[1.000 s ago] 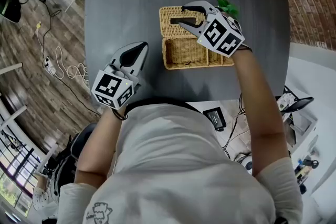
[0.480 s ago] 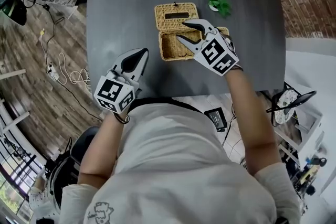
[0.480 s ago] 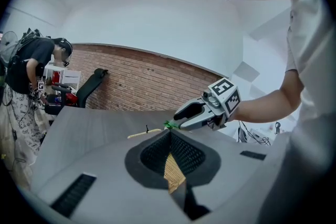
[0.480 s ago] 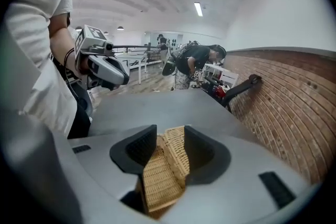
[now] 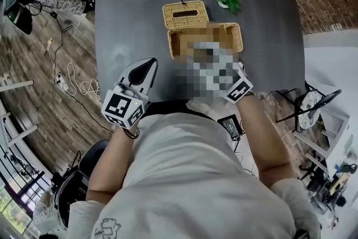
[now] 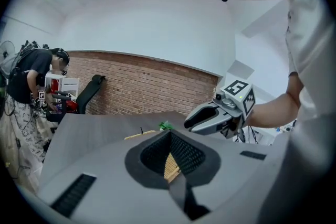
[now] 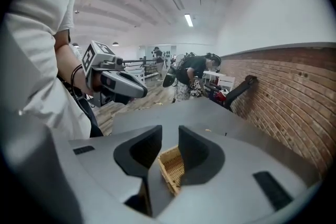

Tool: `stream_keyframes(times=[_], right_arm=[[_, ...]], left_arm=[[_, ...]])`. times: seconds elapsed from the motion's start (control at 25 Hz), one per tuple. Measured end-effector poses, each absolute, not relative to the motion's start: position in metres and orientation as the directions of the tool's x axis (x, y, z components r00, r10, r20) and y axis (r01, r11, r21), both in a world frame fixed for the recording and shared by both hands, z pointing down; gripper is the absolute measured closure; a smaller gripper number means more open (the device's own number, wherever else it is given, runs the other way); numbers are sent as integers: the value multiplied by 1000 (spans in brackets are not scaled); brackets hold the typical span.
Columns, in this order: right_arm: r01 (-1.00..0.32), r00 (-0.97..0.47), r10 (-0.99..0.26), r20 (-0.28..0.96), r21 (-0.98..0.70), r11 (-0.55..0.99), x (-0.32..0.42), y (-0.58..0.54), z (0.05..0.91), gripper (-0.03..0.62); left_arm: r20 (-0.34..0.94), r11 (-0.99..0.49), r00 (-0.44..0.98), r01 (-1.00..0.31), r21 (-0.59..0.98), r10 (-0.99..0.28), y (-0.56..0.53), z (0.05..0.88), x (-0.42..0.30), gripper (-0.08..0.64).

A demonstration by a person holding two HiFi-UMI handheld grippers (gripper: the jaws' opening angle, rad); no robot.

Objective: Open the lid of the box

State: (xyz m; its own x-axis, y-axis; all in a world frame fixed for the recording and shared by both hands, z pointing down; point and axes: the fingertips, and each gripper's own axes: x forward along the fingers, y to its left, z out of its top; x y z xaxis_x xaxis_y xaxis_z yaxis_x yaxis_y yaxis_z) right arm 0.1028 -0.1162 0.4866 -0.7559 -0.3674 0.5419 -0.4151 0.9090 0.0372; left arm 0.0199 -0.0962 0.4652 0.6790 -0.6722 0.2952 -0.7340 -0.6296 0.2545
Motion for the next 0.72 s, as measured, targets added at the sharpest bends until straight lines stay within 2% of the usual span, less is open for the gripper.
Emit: stream_keyframes(times=[0.72], right_arm=[[-546,-737,-482,473,3,838,51,-58,448,566]], left_arm=[[248,-755,779,-623,205,-576,-56,428,-40,549]])
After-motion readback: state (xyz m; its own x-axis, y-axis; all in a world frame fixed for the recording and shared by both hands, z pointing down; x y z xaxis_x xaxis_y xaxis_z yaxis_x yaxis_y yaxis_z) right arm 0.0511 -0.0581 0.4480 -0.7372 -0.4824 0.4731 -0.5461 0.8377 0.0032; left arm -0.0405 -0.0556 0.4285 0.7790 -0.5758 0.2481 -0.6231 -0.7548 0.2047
